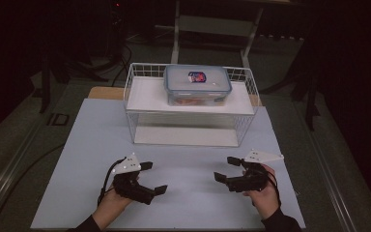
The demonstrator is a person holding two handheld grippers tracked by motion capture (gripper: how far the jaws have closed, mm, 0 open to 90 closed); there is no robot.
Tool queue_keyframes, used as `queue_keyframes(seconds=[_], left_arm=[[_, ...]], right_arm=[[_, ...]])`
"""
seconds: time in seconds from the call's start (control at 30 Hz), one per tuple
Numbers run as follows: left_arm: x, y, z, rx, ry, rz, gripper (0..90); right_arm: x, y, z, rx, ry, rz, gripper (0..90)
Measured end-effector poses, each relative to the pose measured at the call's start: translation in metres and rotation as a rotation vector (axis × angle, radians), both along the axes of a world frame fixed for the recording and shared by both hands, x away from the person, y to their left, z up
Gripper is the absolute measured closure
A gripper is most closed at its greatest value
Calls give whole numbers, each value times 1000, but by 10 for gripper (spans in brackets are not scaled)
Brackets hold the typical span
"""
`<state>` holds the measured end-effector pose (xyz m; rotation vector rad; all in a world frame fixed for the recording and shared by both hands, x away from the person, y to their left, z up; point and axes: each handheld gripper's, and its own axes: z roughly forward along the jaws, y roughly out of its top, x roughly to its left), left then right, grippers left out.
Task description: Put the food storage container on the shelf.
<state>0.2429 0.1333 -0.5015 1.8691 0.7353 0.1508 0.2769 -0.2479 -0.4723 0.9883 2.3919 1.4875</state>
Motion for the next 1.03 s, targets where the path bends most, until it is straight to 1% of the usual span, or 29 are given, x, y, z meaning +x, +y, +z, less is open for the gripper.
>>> queue_keyframes(seconds=[0.03, 0.07, 0.1, 0.13, 0.17, 0.2, 0.23, 0.27, 0.3, 0.33, 0.37, 0.4, 0.43, 0.47, 0.5, 0.53, 0.57, 0.6, 0.63, 0.7, 0.73, 0.77, 0.8, 0.83, 1.03], left_arm=[[0, 1, -2, 5, 2, 2, 5], [0, 2, -4, 8, 1, 4, 5], [0, 2, -7, 26, -12, 6, 4], [0, 2, -7, 26, -12, 6, 4], [0, 2, -8, 37, -13, 9, 4], [0, 2, -10, 35, -13, 11, 4], [1, 2, -11, 37, -6, 12, 4], [1, 2, -12, 36, -2, 15, 5], [1, 3, -13, 34, -2, 17, 5], [2, 4, -14, 40, -2, 19, 5], [2, 5, -14, 38, -7, 24, 5], [2, 6, -15, 38, -14, 27, 5], [2, 7, -14, 46, -36, 27, 5], [2, 7, -14, 46, -36, 27, 5], [2, 8, -14, 56, -51, 34, 5], [2, 8, -14, 56, -51, 34, 4], [2, 9, -14, 47, -56, 46, 4], [2, 9, -14, 47, -56, 46, 4], [3, 10, -15, 45, -58, 55, 4], [3, 10, -16, 43, -52, 58, 5], [4, 11, -18, 46, -43, 57, 5], [4, 11, -18, 46, -43, 57, 4], [4, 11, -19, 45, -39, 56, 4], [4, 10, -20, 48, -36, 51, 4], [3, 8, -21, 51, -36, 41, 4]], right_arm=[[-4, -5, -4, -5, 8, -10, 136], [-4, -5, -4, -5, 8, -10, 136], [-7, -11, -9, -1, 16, -16, 136], [-7, -11, -9, -1, 16, -16, 136], [-9, -15, -11, 3, 15, -17, 136], [-11, -21, -15, 5, 3, -13, 136], [-11, -21, -15, 5, 3, -13, 136], [-13, -27, -16, 9, -12, -13, 136], [-13, -27, -16, 9, -12, -13, 136], [-14, -32, -17, 12, -28, -10, 136], [-14, -32, -17, 12, -28, -10, 136], [-15, -34, -18, 1, -38, -10, 136], [-16, -37, -21, -8, -41, -9, 137], [-16, -38, -24, -16, -35, -8, 137], [-16, -38, -26, -21, -32, -7, 137], [-15, -38, -29, -27, -25, -2, 138], [-14, -38, -31, -27, -19, 3, 138], [-14, -38, -31, -27, -19, 3, 138], [-12, -37, -35, -43, -8, 9, 138], [-11, -36, -37, -53, -2, 11, 138], [-9, -35, -40, -61, 12, 18, 138], [-9, -35, -40, -61, 12, 18, 138], [-8, -35, -43, -58, 28, 19, 138], [-7, -36, -43, -55, 31, 22, 138], [-8, -36, -43, -45, 27, 23, 138]])
